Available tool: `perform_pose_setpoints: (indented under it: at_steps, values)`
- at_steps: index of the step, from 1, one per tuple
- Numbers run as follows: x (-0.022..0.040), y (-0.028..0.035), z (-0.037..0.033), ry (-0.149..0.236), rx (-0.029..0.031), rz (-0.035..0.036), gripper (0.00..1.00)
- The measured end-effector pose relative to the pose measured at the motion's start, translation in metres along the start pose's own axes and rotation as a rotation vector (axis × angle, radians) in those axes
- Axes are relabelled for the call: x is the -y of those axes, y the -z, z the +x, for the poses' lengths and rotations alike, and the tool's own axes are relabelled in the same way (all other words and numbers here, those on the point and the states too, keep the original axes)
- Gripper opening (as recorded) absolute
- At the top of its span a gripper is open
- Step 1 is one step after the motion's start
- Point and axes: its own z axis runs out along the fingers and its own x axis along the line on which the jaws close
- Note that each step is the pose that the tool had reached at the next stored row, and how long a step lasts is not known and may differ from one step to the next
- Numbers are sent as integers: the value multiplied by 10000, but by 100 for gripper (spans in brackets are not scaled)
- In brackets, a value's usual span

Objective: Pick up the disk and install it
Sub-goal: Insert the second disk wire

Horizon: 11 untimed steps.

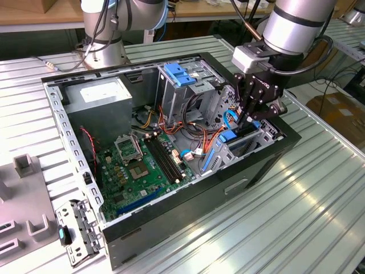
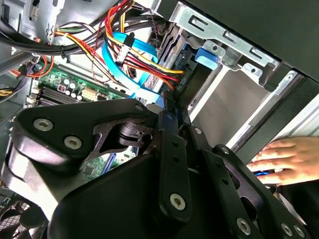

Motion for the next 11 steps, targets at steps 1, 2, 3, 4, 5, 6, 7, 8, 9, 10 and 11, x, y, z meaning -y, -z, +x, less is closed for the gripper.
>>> perform_pose_setpoints:
  at_steps: [1, 2, 3, 4, 5, 6, 7, 8, 9, 10, 11]
  values:
    - [1, 7, 0, 0, 5, 0, 16]
    - [1, 18, 1, 0, 16, 0, 16]
    - [3, 24, 1, -1, 22, -1, 16]
    - [5, 26, 1, 0, 25, -1, 16]
    - [6, 29, 1, -1, 20, -1, 16]
    - [6, 30, 1, -1, 19, -1, 16]
    - [6, 31, 2, -1, 18, -1, 16]
    - [6, 31, 2, 0, 18, -1, 16]
    - [6, 31, 3, 0, 18, -1, 16]
    - [6, 31, 3, -1, 18, -1, 16]
    - [7, 33, 4, -1, 20, -1, 16]
